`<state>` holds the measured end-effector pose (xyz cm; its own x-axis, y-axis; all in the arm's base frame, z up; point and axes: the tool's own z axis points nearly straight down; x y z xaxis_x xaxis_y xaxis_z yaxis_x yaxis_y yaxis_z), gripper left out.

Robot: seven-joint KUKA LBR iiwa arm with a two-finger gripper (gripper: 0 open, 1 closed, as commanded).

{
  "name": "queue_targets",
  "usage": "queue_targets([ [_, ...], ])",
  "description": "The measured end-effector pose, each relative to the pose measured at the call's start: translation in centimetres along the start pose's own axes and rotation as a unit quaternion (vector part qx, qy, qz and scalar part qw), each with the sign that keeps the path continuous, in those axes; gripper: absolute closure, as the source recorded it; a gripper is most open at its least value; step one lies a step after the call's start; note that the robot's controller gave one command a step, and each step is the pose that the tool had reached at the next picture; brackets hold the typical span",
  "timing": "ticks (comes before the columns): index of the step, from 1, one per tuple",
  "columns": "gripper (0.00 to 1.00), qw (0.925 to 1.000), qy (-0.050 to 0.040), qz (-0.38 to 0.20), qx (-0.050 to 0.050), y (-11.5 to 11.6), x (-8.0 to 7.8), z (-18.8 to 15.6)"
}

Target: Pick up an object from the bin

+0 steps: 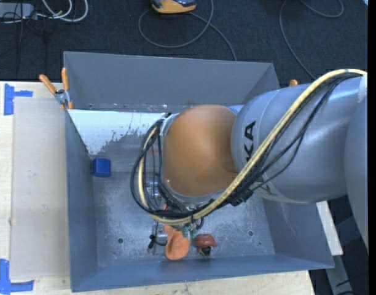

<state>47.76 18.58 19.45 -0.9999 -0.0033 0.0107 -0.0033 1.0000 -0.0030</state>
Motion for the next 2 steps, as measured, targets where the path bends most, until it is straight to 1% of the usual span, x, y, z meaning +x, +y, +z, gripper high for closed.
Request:
queue_targets([
  [1, 0.00, 1.0000, -0.0039, 0.003, -0.001, -0.1, -0.2, -0.4],
  [2, 0.00, 0.9988, -0.0025, -0.049, -0.001, -4.9, -0.2, 7.2],
])
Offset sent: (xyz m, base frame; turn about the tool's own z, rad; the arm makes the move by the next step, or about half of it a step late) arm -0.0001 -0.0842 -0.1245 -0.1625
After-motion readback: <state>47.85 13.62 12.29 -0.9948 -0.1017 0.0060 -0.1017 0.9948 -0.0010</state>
